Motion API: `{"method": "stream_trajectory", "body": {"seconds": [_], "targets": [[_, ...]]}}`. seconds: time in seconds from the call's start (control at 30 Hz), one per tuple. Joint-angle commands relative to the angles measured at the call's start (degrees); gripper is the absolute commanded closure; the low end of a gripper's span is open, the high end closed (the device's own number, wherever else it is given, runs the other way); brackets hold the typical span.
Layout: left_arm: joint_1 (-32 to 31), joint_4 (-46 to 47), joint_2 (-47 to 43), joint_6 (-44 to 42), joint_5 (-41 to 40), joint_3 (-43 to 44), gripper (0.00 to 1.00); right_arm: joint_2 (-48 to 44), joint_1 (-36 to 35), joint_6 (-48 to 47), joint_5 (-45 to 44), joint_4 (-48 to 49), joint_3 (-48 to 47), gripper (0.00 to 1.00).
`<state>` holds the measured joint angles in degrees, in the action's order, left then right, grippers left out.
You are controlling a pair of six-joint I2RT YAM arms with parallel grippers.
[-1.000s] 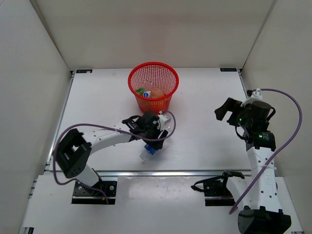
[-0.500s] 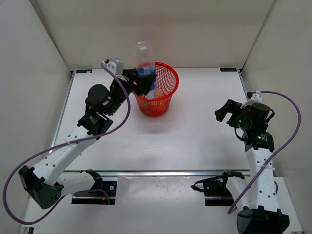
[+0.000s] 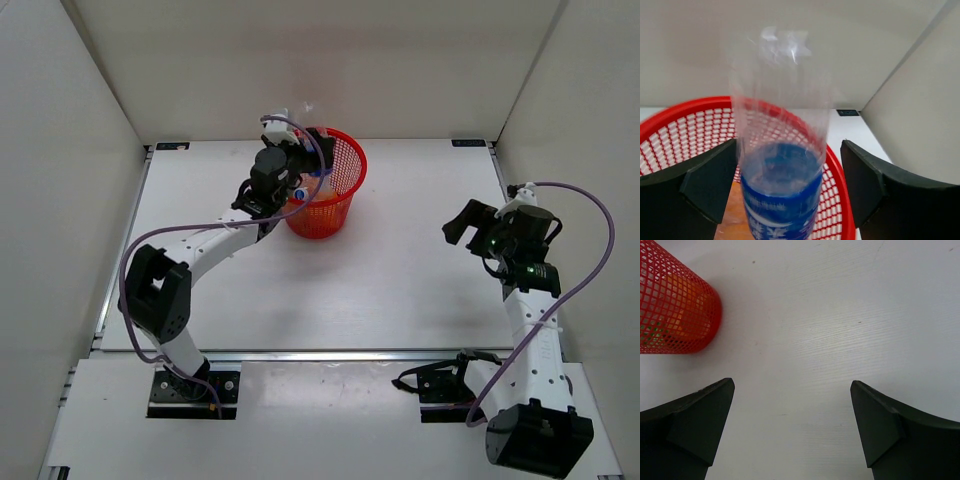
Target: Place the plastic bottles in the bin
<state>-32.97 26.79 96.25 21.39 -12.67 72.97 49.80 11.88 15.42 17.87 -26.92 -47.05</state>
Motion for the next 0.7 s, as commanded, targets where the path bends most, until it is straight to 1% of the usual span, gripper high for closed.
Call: {"method": "stream_trajectory", "body": {"seconds": [0.0,0.03,0.07,0.1,0.13,0.17,0.2,0.23,0.27,0.3,0.33,0.37,0.4,0.43,0.5,0.53,0.6,0.67], "targets": [[-0.34,1.78,-5.18,2.07,0.08,-0.46,0.06,0.56,0.60,-0.04,0.24,2.13,-1.21,0.01],[-0.51,0.65,-6.32,1.73,1.14,-0.63,0.01,0.91,0.43,-0.39,-0.02,1.96,-1.29,0.01],[-1.73,-0.06,-7.12,0.95,1.15,-0.20,0.02,1.17,-0.01,-0.04,-0.64,1.87,-1.38,0.01],[-2.44,-1.11,-8.43,-2.20,-0.33,-0.02,0.01,1.44,-0.28,-0.13,-1.51,1.43,-1.21,0.01],[-4.54,-3.12,-9.92,-4.75,-2.43,0.76,0.01,1.79,-0.63,0.05,-1.96,1.34,-1.29,0.01],[-5.60,-4.19,-10.81,-5.56,-3.32,1.29,0.01,2.40,-0.72,0.22,-3.53,0.91,-1.29,0.00],[-5.70,-6.55,-12.73,-5.65,-3.24,1.04,0.01,2.75,-1.24,0.57,-3.63,0.64,-1.73,0.00],[-5.18,-9.79,-14.67,-3.48,-2.02,1.30,0.01,2.58,-1.24,0.92,-4.50,-0.49,-1.47,0.01],[-4.04,-14.61,-15.55,-2.24,-0.18,1.04,0.01,2.76,-1.59,0.41,-5.03,-1.38,-2.08,0.01],[-2.29,-16.83,-18.26,0.56,1.14,0.69,0.01,2.93,-1.51,0.49,-5.56,-2.17,-1.82,0.00],[-2.01,-22.07,-20.55,2.76,1.67,-0.80,0.02,3.02,-1.60,0.40,-6.96,-2.70,-2.34,0.01],[-1.14,-26.65,-22.05,3.30,0.98,-2.99,0.02,3.20,-2.03,0.31,-8.19,-4.09,-2.17,0.01],[-1.39,-30.00,-25.37,3.66,0.37,-6.14,0.01,3.02,-3.08,-0.04,-8.90,-5.33,-2.43,0.01],[-1.83,-35.35,-28.97,4.53,-2.16,-7.56,0.01,3.54,-2.92,-0.82,-10.56,-6.21,-2.44,0.01],[-1.31,-45.98,-33.39,4.98,-2.28,-12.39,0.02,5.03,-3.88,-1.09,-12.58,-10.50,-3.22,0.01],[-0.70,-49.34,-35.41,6.63,-1.93,-13.20,0.01,5.65,-3.88,-1.18,-13.29,-12.87,-3.92,0.01],[2.89,-61.97,-37.97,8.40,-0.61,-16.62,0.02,7.76,-4.32,-1.80,-14.34,-15.34,-4.28,0.01],[6.85,-68.14,-41.91,10.60,1.06,-21.18,0.01,7.94,-4.67,-1.54,-14.87,-16.32,-4.20,0.01]]}}
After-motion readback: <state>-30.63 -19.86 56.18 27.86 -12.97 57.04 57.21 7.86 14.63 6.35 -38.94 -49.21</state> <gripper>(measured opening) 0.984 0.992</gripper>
